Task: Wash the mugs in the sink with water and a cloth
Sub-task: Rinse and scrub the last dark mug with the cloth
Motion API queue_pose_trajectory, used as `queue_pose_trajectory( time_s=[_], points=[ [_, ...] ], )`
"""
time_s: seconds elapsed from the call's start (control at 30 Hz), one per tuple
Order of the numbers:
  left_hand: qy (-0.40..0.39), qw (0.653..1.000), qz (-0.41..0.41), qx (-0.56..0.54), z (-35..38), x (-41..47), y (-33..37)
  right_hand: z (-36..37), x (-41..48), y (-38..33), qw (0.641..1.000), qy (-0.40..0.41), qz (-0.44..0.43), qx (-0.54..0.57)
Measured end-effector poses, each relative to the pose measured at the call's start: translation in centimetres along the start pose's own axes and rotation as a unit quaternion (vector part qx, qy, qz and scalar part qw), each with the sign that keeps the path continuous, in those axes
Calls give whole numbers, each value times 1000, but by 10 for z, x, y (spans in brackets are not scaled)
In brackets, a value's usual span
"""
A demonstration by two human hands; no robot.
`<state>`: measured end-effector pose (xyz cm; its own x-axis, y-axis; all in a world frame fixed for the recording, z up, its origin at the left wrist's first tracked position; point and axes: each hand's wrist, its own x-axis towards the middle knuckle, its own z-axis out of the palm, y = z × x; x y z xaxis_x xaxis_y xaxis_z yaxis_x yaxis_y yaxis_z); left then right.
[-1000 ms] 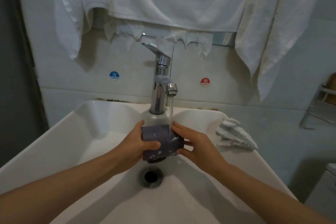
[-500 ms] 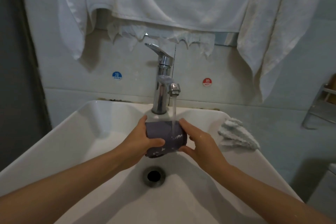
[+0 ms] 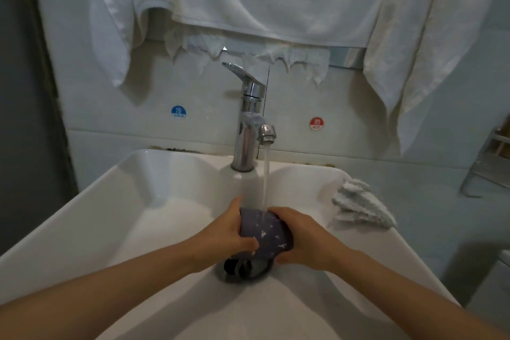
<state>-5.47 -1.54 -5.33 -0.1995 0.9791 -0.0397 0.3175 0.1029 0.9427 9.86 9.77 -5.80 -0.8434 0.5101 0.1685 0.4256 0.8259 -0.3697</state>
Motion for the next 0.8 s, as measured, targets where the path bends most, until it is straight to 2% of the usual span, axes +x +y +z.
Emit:
queue_pose_trajectory(
  time_s=[0.1, 0.17, 0.33, 0.4, 0.53, 0.6, 0.7, 0.8],
  points=[
    [14, 999, 14, 30, 1, 2, -3, 0, -1, -6, 998, -19, -1, -62],
    [15, 999, 26, 44, 3, 1, -2, -1, -3, -13, 995, -5, -15, -98],
    [25, 997, 68, 29, 4, 1, -3, 8, -6, -49, 993, 7, -119, -23],
    [38, 997, 68, 19, 3, 2, -4, 8, -6, -50, 993, -4, -111, -36],
    [55, 997, 37, 40, 1, 5, -7, -11, -12, -31, 999, -19, 18, -47],
    [51, 997, 37, 55, 0, 6, -8, -12, -13, -28, 997, -23, 41, -61],
    [51, 997, 33, 45, 0, 5, -9, -2, -13, -45, 998, -24, -13, -54],
    [41, 998, 44, 14, 0, 2, -6, 5, -15, -63, 993, -80, -57, -60]
  ],
)
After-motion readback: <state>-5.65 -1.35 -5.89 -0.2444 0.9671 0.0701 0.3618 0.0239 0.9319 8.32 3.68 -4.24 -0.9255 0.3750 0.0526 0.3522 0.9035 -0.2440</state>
